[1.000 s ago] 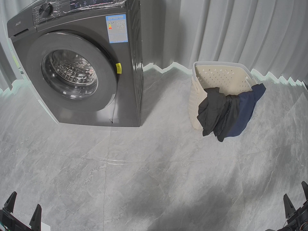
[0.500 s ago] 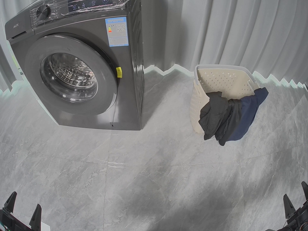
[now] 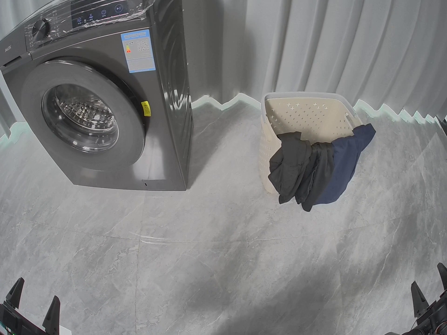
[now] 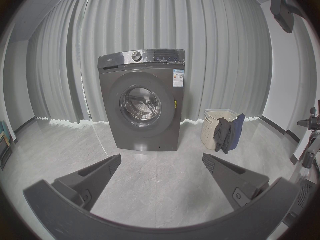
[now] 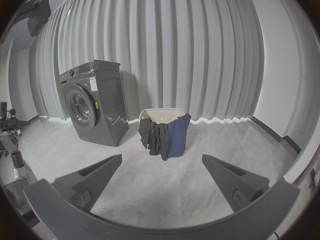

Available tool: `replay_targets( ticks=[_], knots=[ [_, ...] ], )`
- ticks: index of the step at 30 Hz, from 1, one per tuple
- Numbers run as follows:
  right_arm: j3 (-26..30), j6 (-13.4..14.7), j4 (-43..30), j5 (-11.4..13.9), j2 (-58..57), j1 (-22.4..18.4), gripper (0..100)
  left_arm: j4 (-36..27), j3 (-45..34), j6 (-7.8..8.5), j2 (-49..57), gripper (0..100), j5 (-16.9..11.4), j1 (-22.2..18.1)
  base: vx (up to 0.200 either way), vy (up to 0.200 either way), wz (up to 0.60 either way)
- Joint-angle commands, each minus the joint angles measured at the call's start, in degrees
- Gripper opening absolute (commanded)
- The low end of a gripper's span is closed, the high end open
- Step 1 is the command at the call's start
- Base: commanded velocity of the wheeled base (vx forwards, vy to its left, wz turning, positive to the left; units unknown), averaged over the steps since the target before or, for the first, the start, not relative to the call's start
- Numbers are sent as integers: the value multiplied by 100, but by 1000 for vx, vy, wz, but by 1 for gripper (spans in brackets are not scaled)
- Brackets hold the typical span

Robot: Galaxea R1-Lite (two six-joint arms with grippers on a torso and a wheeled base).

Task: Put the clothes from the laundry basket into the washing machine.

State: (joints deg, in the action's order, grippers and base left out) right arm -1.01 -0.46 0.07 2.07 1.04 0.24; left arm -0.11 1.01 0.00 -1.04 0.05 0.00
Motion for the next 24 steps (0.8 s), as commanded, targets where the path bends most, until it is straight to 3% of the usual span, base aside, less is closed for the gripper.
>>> replay_targets(
  ticks=[1,4,24],
  knots=[
    [101,2,1,4,-104,-7,100,-7,-101,0,104,100,4,0,0,0,0],
    [101,11,1,4,-104,-7,100,2,-101,-18,104,100,4,0,0,0,0],
    [101,2,1,-5,-104,-7,100,-7,-101,-18,104,100,13,0,200,0,0]
  ],
)
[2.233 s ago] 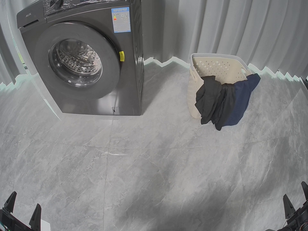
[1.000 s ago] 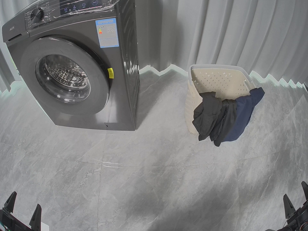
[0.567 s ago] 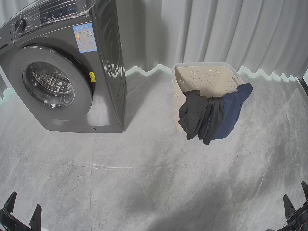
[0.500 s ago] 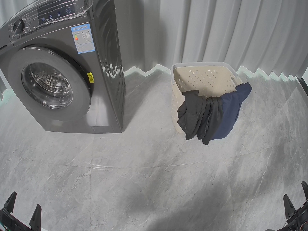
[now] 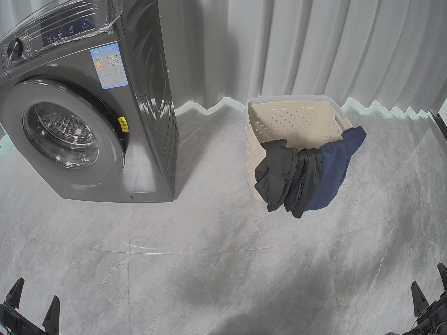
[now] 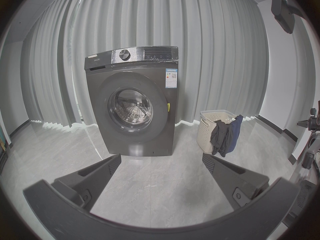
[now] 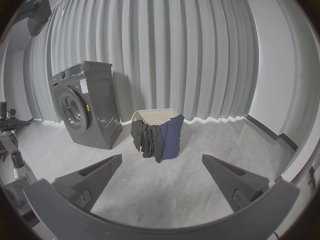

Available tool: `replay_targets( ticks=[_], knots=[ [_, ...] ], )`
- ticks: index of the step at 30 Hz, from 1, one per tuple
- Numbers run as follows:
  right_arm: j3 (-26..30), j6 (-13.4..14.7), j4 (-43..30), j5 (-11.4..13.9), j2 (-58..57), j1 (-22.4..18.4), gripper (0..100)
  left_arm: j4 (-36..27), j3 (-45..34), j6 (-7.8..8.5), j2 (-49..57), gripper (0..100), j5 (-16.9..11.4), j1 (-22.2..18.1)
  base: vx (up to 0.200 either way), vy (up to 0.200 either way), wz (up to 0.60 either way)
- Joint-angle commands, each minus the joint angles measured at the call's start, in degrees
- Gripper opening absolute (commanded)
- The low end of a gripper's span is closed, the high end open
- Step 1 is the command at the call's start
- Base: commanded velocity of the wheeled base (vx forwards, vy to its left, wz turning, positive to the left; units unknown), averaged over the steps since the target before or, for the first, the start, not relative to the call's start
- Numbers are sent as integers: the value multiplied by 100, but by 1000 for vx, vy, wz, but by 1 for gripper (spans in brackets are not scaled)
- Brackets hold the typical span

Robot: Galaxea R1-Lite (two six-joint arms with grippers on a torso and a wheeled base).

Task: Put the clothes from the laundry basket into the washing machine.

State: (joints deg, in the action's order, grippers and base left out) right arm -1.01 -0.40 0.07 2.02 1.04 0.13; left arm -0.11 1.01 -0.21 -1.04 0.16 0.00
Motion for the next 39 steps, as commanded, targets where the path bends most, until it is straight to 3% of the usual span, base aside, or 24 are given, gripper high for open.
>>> replay_targets(
  ticks=[1,13,39],
  knots=[
    [101,-4,1,9,-104,4,100,-7,-92,3,104,100,2,0,200,0,0],
    [101,-4,1,9,-104,4,100,-7,-101,3,104,100,-7,0,0,0,0],
    [101,-4,1,0,-104,4,100,-7,-101,30,104,100,11,0,0,-185,0]
  ],
)
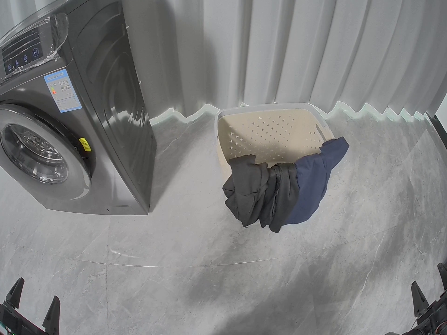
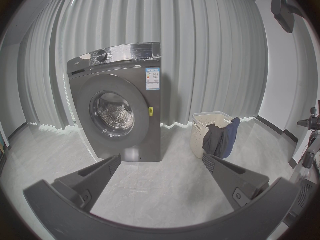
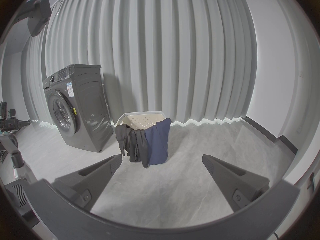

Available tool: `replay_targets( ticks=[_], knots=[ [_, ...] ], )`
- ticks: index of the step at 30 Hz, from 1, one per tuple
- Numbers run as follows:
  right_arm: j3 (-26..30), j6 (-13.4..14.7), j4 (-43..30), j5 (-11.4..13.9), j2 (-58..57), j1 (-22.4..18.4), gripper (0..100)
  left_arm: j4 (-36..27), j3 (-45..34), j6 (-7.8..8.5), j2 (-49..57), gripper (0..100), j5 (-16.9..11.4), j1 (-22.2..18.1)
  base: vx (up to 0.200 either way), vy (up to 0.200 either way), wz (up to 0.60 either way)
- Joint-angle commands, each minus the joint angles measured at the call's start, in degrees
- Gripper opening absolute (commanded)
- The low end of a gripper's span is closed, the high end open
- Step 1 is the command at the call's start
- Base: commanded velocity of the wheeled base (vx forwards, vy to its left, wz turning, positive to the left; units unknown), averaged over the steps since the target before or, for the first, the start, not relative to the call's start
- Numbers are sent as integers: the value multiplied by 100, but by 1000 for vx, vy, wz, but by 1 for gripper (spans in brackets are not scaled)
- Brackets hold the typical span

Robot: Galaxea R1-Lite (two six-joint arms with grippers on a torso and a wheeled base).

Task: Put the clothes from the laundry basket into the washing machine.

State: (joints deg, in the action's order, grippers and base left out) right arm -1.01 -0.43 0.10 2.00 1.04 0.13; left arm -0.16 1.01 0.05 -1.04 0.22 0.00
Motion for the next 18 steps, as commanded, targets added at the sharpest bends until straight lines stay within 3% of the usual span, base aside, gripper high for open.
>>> replay_targets(
  ticks=[1,7,18],
  knots=[
    [101,-1,-1,11,-104,4,100,-2,-92,13,104,100,4,0,0,0,0],
    [101,-1,-1,2,-104,4,100,-2,-101,-5,104,100,13,0,0,0,0],
    [101,-1,-1,2,-104,4,100,-2,-92,-14,104,100,13,0,200,0,0]
  ],
)
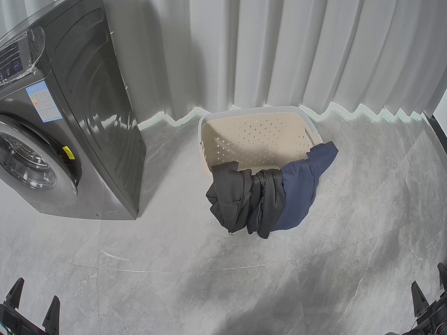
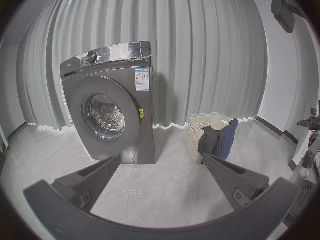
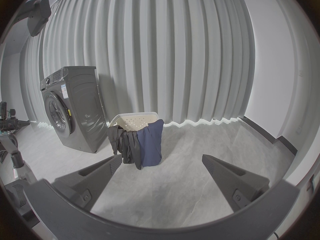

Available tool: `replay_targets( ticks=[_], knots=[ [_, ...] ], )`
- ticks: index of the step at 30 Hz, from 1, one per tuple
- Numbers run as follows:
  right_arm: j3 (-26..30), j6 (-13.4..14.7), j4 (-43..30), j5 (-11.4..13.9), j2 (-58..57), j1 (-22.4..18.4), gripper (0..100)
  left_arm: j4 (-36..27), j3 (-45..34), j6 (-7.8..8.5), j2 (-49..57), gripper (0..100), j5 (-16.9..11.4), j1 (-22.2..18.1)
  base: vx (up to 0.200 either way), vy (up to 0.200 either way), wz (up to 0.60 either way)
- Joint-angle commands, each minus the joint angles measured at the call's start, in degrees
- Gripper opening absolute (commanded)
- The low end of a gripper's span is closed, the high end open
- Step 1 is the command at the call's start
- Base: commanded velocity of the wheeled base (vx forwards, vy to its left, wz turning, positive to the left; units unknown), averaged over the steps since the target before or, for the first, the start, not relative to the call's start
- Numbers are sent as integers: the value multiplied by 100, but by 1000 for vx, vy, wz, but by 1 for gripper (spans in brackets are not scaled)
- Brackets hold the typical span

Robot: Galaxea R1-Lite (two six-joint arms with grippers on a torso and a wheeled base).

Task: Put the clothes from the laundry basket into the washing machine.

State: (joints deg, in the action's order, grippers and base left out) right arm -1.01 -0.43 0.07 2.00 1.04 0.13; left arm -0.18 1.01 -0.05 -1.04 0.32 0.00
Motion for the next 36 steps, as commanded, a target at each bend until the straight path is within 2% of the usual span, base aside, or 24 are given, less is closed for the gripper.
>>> replay_targets(
  ticks=[1,10,22,36],
  knots=[
    [101,-1,1,2,-104,4,100,1,-101,-4,104,100,3,0,200,0,0],
    [101,-1,1,11,-104,4,100,1,-92,5,104,100,3,0,200,0,0],
    [101,-1,1,11,-104,4,100,1,-92,-4,104,100,3,0,0,0,0],
    [101,-1,1,2,-104,4,100,1,-92,-4,104,100,3,0,0,-200,0]
  ],
)
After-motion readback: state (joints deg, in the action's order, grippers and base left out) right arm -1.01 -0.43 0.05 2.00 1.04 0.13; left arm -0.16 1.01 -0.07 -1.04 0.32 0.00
